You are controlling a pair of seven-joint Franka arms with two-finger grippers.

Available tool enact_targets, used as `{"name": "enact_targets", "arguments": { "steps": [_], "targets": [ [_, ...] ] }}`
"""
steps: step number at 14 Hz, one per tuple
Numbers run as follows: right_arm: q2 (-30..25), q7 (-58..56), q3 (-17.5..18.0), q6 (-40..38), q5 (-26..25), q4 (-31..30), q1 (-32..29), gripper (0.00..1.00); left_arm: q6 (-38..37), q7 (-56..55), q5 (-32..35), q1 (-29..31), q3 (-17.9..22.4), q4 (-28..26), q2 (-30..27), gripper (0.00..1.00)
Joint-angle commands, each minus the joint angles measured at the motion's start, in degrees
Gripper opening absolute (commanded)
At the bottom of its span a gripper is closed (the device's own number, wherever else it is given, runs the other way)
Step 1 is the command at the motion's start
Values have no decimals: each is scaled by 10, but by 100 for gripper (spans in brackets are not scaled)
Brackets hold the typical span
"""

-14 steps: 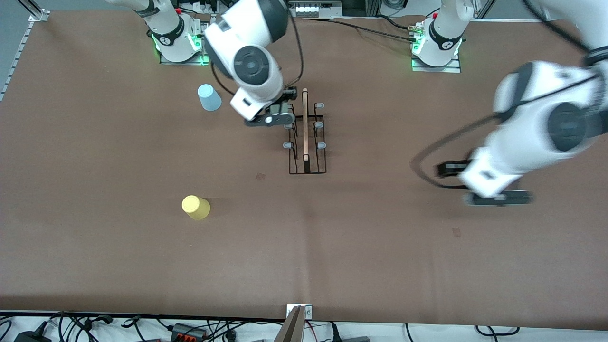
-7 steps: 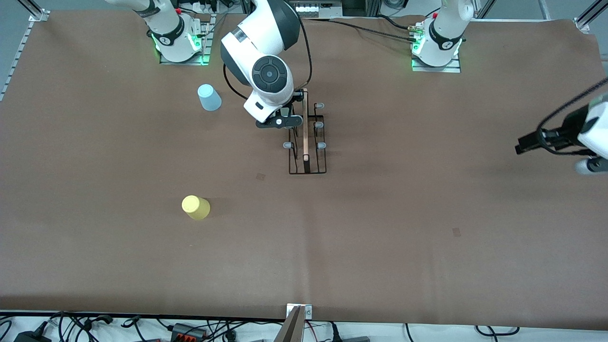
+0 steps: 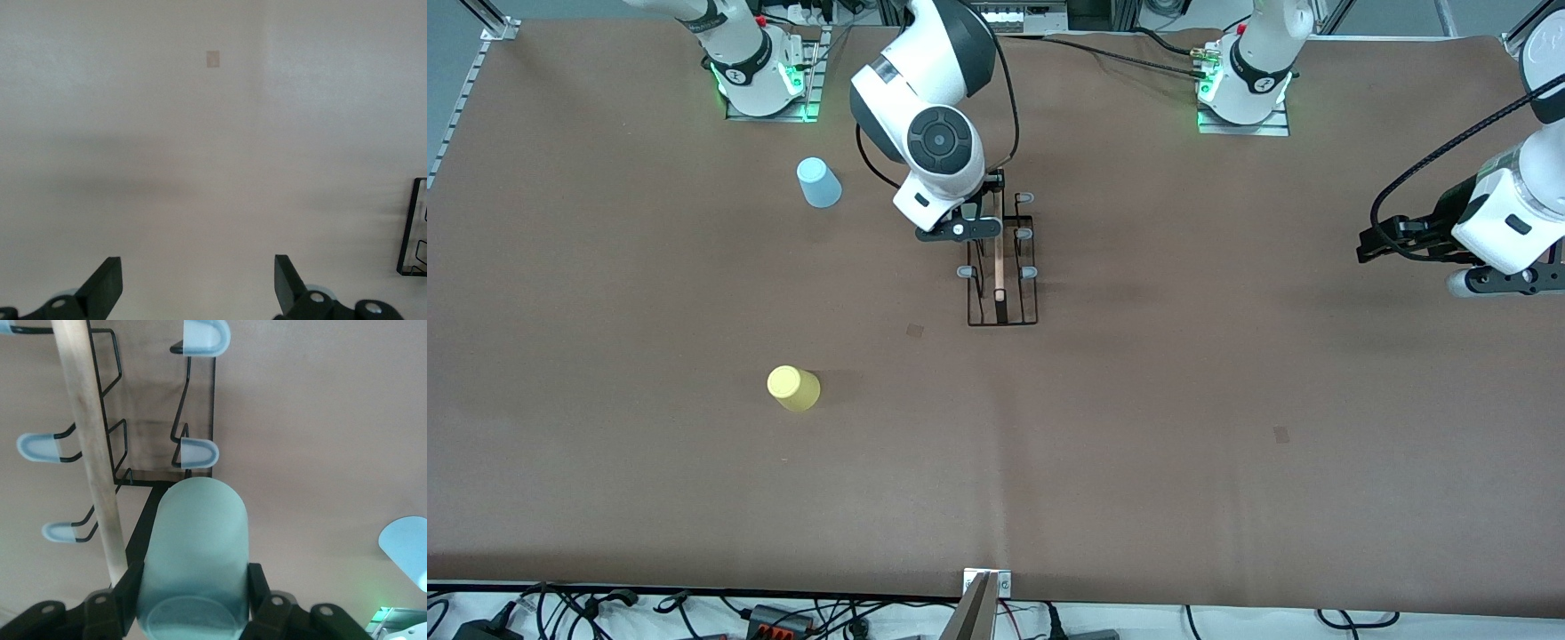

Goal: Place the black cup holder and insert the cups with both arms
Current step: 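Slide the blue cup onto a holder peg and open the right gripper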

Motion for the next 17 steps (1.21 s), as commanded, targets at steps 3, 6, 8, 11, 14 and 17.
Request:
{"name": "enact_targets", "arguments": {
  "steps": [3,6,8,11,14,17],
  "targets": [
    [28,6,-5,18,11,2,7,32,33,-31,28,7,-1,-13,-8,100],
    [40,33,-6,39,7,4,21,100,36,-1,34,9,0,-13,-9,100],
    [30,47,-9,32,2,6,13,100,31,6,33,9,2,-9,-9,100],
    [-34,40,-28,7,0,7,-27,100,22,4,29,9,6,-8,-9,100],
    [-47,12,-67,5,-29,11,-82,100,23,5,27,8,6,-3,-8,100],
    [-2,-16,-78,36,-92,26,-159,100,23,7,27,9,6,-3,-7,100]
  ]
}}
